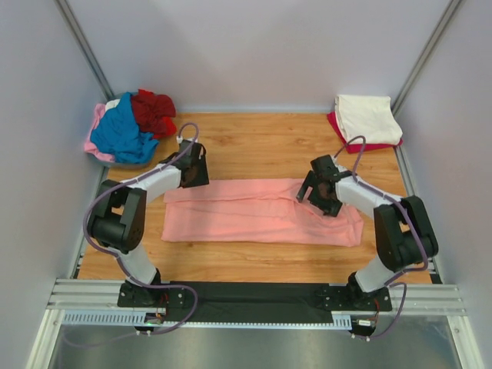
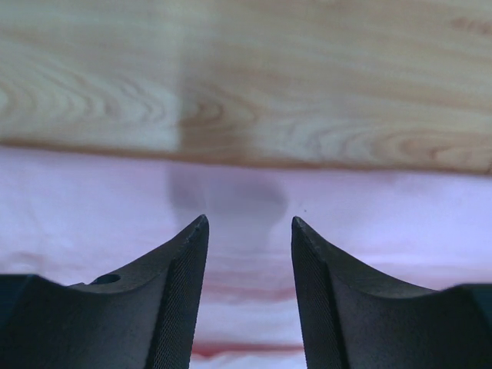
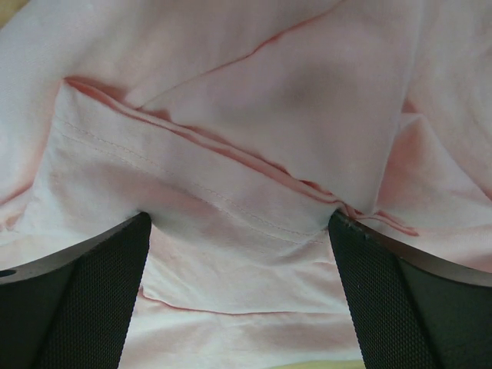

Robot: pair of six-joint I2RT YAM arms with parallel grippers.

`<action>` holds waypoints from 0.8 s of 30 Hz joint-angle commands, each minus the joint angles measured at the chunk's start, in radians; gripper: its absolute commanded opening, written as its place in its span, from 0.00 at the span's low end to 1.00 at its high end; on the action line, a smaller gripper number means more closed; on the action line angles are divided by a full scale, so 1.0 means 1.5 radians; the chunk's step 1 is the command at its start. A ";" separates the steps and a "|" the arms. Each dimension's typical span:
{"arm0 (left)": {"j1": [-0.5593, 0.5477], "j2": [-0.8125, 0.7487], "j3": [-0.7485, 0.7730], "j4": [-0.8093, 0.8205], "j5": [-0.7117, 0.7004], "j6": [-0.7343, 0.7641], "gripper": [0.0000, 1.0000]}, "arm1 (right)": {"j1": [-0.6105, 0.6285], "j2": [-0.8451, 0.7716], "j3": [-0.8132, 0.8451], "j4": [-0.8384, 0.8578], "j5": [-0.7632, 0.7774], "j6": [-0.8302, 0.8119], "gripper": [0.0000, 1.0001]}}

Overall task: Fold and stack the t-shirts
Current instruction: Fold the tshirt

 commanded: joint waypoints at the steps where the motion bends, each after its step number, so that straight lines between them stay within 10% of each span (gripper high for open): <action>1: -0.016 -0.004 -0.019 -0.042 0.002 -0.030 0.54 | 0.002 0.095 0.082 0.048 -0.036 -0.001 1.00; 16: -0.126 -0.151 -0.184 -0.143 0.029 -0.155 0.52 | 0.005 0.628 0.885 -0.196 -0.060 -0.078 1.00; 24: -0.239 -0.146 -0.216 -0.087 0.086 -0.254 0.52 | 0.019 0.735 1.018 -0.015 -0.270 -0.062 1.00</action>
